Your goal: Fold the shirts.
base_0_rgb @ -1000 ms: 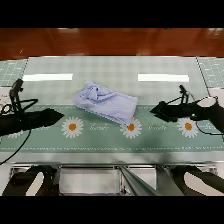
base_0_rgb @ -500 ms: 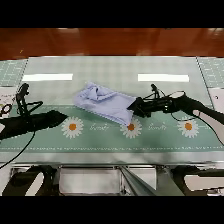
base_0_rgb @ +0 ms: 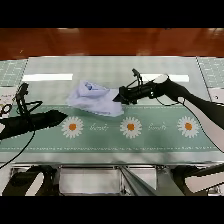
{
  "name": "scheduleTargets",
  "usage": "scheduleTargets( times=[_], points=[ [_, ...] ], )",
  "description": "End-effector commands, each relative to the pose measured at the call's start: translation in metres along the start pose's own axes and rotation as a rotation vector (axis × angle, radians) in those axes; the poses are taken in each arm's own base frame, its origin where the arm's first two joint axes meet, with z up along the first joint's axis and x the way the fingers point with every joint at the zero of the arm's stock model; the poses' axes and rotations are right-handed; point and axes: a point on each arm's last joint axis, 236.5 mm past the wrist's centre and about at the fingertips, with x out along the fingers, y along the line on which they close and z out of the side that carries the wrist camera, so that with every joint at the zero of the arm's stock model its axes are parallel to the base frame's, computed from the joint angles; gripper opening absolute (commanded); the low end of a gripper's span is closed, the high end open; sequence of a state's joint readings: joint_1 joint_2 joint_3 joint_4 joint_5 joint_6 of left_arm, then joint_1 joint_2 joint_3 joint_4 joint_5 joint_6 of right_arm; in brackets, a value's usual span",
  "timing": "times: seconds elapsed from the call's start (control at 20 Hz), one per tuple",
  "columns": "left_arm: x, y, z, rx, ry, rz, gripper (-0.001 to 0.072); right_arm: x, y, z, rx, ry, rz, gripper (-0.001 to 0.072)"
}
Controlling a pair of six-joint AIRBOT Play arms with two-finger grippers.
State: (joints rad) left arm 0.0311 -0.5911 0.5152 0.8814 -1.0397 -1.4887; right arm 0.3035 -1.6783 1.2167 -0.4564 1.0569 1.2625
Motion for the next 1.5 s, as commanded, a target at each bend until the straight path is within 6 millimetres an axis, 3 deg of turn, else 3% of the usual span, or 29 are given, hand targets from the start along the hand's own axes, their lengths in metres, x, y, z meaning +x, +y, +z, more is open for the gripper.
scheduleTargets(
  times=[0.0,0.2,0.35,0.5,0.7,0.85,1.0,1.2,1.45],
  points=[
    [0.0,0.0,0.0,0.0,-0.001,0.0,0.0018,-0.034,0.036,0.027,-0.171,-0.016,-0.123,0.0036],
    [0.0,0.0,0.0,0.0,-0.001,0.0,0.0018,-0.119,0.087,0.07,-0.387,-0.139,-0.365,0.0036],
    [0.0,0.0,0.0,-0.001,0.0,-0.001,0.0018,-0.184,0.117,0.08,-0.49,-0.212,-0.489,0.0036],
    [0.0,-0.001,0.0,-0.004,-0.001,-0.006,0.0018,-0.248,0.121,0.082,-0.459,-0.312,-0.516,0.0036],
    [0.0,-0.005,0.001,-0.014,-0.002,-0.023,0.0018,-0.349,0.09,0.077,-0.327,-0.458,-0.585,0.0034],
    [0.0,-0.005,0.001,-0.013,-0.003,-0.023,0.0018,-0.42,0.066,0.06,-0.201,-0.563,-0.581,0.0034],
    [-0.002,-0.008,0.004,-0.005,-0.011,-0.025,0.0018,-0.479,0.038,0.035,-0.058,-0.676,-0.553,0.0034],
    [-0.009,-0.014,0.02,0.027,-0.061,-0.029,0.0018,-0.521,-0.008,-0.006,0.159,-0.764,-0.51,0.0034],
    [-0.022,-0.025,0.052,0.075,-0.18,-0.033,0.0018,-0.531,-0.08,-0.078,0.481,-0.763,-0.512,0.0034]
  ],
)
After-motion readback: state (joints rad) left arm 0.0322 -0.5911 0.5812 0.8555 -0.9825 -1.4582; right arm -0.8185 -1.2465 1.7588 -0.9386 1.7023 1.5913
